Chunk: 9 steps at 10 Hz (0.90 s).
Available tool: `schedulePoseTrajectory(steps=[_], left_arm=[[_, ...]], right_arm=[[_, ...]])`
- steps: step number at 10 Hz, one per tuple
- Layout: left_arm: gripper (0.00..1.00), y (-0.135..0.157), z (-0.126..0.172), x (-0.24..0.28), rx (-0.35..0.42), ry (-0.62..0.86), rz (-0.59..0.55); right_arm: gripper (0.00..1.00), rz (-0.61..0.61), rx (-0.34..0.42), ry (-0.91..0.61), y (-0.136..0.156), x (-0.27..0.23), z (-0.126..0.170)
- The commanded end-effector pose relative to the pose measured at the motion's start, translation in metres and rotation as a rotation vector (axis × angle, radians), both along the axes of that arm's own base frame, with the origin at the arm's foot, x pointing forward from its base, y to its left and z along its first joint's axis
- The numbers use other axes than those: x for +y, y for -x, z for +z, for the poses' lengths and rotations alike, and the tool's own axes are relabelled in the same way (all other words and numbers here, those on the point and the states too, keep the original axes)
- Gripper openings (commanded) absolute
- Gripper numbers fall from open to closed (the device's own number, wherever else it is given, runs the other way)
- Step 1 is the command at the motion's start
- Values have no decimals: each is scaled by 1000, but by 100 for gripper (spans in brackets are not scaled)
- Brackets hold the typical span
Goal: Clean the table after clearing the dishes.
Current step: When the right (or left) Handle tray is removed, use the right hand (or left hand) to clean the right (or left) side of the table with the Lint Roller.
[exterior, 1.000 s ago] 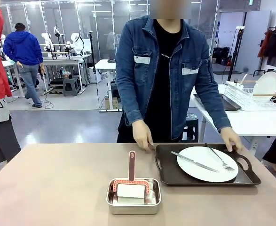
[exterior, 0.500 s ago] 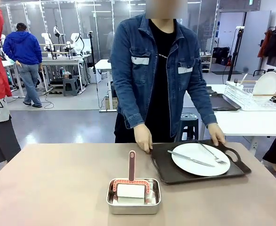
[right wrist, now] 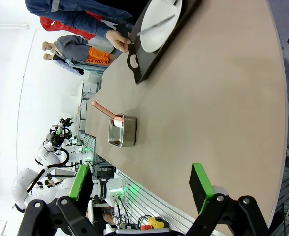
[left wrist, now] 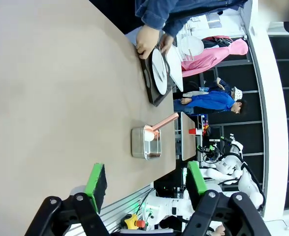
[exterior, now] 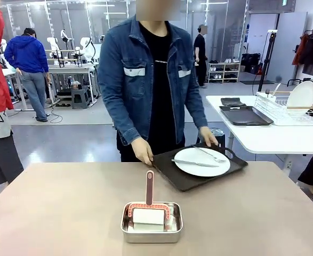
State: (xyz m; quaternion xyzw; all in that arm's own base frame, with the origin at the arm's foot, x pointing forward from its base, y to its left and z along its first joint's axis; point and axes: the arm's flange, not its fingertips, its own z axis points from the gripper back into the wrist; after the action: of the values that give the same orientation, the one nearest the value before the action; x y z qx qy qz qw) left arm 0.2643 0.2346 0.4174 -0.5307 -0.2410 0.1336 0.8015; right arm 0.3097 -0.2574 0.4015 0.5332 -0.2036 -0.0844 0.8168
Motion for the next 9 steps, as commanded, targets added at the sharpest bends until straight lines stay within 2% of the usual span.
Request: schedulePoseTrajectory(steps=[1, 7, 8, 9], left_arm=[[83, 4, 4, 1, 8, -6, -5], [83, 4, 4, 1, 8, -6, -5], [83, 4, 4, 1, 8, -6, -5], [83, 4, 4, 1, 8, -6, -5]], right_arm=[[100, -3, -7, -8, 2, 1, 2], [100, 0, 0, 0, 0, 0, 0], [100, 52, -36, 126, -12, 18, 36], [100, 133, -96, 250, -34, 44, 86]])
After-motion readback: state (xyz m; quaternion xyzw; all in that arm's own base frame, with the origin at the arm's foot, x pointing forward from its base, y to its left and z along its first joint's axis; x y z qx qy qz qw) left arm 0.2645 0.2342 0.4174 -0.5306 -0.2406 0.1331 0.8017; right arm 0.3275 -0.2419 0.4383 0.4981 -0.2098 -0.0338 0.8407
